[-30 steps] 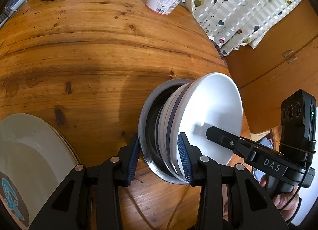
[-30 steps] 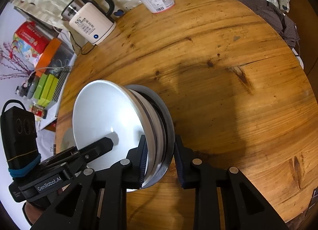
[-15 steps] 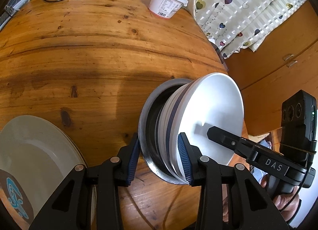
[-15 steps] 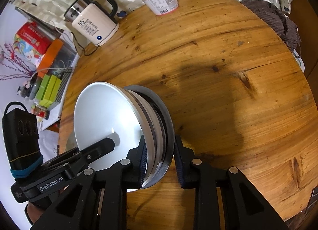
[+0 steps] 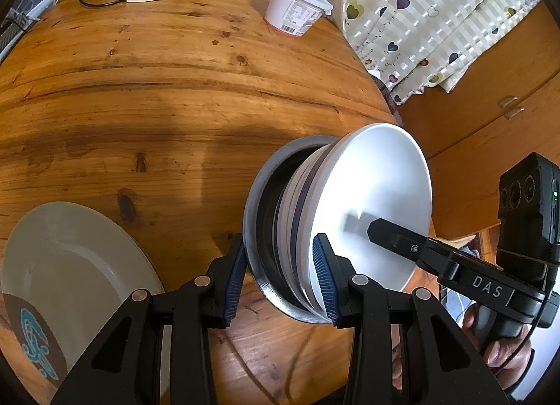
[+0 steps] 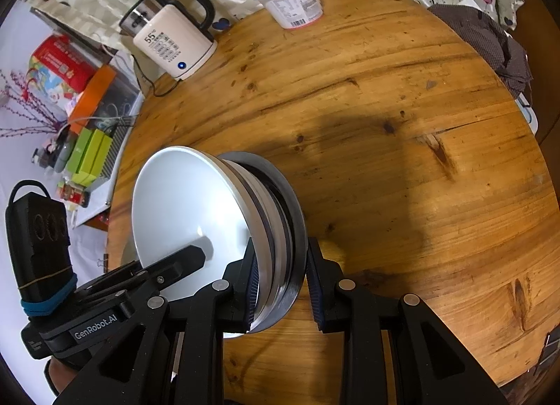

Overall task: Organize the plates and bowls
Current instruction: 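Carry the tilted steel bowl stack toward the fish-logo plate stack with both tools, then hold the bowl stack above the fish-logo plate stack and level it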

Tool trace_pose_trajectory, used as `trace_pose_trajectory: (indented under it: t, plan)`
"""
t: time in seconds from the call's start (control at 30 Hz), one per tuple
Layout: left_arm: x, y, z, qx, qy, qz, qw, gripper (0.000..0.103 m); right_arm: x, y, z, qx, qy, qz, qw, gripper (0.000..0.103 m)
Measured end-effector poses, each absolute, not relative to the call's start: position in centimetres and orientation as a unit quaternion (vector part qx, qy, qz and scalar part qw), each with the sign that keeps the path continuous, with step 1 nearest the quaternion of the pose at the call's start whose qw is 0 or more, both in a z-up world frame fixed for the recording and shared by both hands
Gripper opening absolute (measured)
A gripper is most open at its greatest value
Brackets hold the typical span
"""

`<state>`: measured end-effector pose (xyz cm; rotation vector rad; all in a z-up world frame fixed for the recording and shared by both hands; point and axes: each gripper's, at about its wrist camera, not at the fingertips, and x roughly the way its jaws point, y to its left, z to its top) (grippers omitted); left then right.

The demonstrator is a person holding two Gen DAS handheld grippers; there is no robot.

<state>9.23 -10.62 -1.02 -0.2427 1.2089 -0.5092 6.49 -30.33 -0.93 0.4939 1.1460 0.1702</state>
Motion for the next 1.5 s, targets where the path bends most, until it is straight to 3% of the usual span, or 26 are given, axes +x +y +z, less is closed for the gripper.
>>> trace_pose_trajectory:
  t: [1.1, 1.5]
  plan:
    - [7.2, -4.4, 2.2, -0.121, 0.543, -0.181, 0.811, 0.039, 7.4, -23.9, 3.4, 0.178, 0.525, 0.138, 0.821, 0.024]
    - [5.7, 0.1, 2.1, -0.143, 0.542, -0.139, 0.816, 0.039, 7.7, -19.1, 2.6, 0.152, 0.545, 0.176, 0.806, 0.024]
